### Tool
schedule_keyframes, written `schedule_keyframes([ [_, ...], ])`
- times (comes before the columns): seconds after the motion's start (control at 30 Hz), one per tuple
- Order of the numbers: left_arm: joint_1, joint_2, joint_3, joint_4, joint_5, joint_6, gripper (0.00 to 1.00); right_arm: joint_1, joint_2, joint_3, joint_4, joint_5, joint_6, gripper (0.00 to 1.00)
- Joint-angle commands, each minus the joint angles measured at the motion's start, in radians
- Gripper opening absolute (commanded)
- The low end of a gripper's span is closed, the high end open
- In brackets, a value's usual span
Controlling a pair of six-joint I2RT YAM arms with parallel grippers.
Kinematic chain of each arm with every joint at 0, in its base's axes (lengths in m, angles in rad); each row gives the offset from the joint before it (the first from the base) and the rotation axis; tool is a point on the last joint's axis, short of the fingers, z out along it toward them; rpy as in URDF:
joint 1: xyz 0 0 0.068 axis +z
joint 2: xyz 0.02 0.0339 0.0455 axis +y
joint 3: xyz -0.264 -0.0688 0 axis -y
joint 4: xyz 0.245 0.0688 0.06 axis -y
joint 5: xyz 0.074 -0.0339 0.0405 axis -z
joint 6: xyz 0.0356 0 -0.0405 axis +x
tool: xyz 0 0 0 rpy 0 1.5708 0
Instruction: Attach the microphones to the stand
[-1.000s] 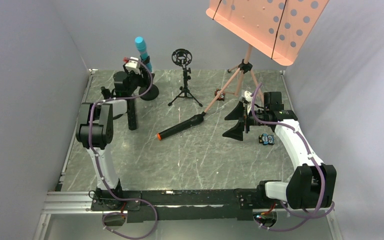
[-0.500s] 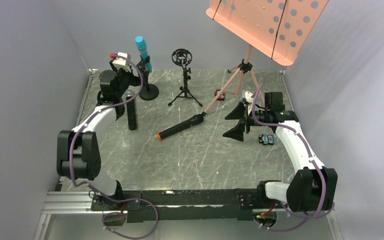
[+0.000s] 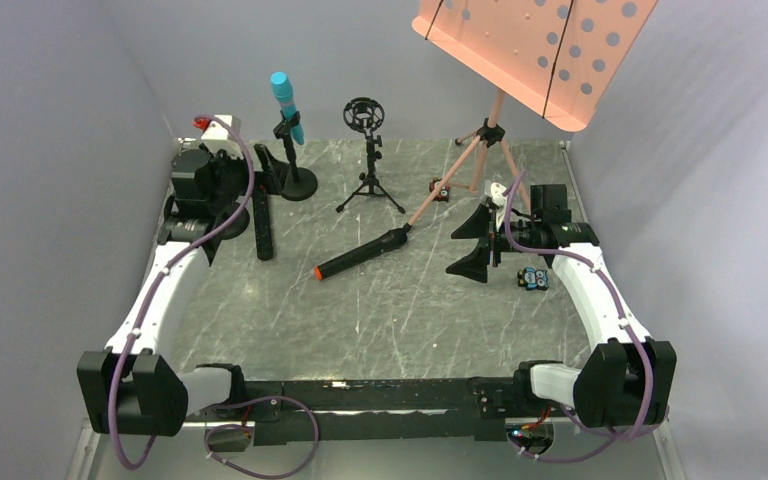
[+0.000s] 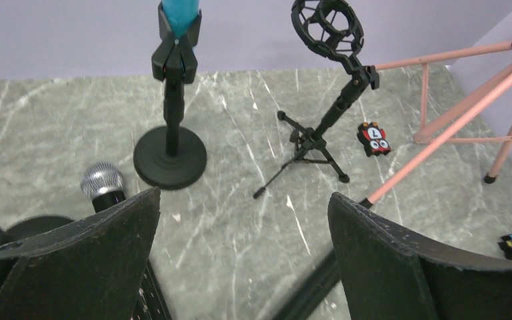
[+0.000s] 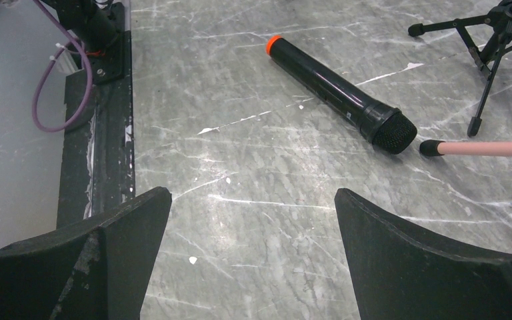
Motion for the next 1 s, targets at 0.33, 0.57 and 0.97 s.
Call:
schedule_keyframes([
  [0.33, 0.021, -0.089, 0.03, -0.363, -0.28, -0.044, 0.98, -0.005, -0.025, 0.022, 0.04, -0.004, 0.012, 0.99],
  [0.57, 0.135, -0.105, -0.01, -0.361, -0.414, -0.045, 0.79, -0.004, -0.018, 0.024, 0.038, -0.013, 0.015, 0.99],
  [0.97, 0.223, 0.141, 0.131, -0.397, -0.408, -0.056, 0.47, -0.004, -0.01, 0.027, 0.02, -0.018, -0.001, 0.99],
])
